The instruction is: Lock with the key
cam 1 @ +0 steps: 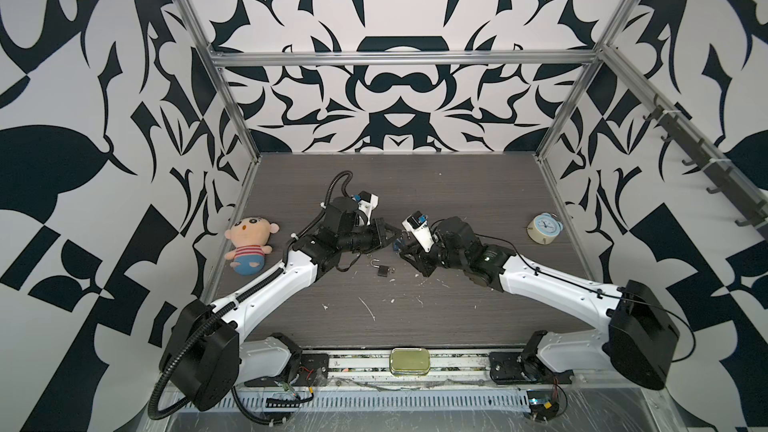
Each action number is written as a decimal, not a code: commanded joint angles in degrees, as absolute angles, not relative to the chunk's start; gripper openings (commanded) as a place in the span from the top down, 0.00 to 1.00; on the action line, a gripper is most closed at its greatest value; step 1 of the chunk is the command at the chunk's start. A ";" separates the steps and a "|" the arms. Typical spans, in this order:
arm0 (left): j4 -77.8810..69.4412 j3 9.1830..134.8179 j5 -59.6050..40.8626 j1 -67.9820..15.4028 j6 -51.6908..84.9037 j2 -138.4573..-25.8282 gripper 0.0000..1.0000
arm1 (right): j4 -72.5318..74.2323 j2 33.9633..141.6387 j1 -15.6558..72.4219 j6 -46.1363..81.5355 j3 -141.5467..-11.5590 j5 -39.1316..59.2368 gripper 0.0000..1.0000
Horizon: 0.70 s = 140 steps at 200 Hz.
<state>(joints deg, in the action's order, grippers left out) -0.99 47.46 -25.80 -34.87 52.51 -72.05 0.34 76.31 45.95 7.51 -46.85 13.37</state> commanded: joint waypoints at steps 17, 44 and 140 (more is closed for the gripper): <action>-1.01 49.22 -26.38 -34.98 53.57 -70.49 1.00 | 4.41 75.02 46.14 7.10 -49.66 14.44 0.69; -1.03 49.18 -26.20 -35.00 53.68 -70.57 1.00 | 4.66 74.80 46.14 7.29 -49.83 14.97 0.69; -1.23 48.74 -25.75 -35.06 53.89 -70.41 1.00 | 4.22 73.76 46.09 7.47 -50.10 13.92 0.86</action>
<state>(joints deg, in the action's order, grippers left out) -1.04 47.46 -25.61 -34.89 53.28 -72.05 2.44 76.03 46.09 7.16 -47.75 14.79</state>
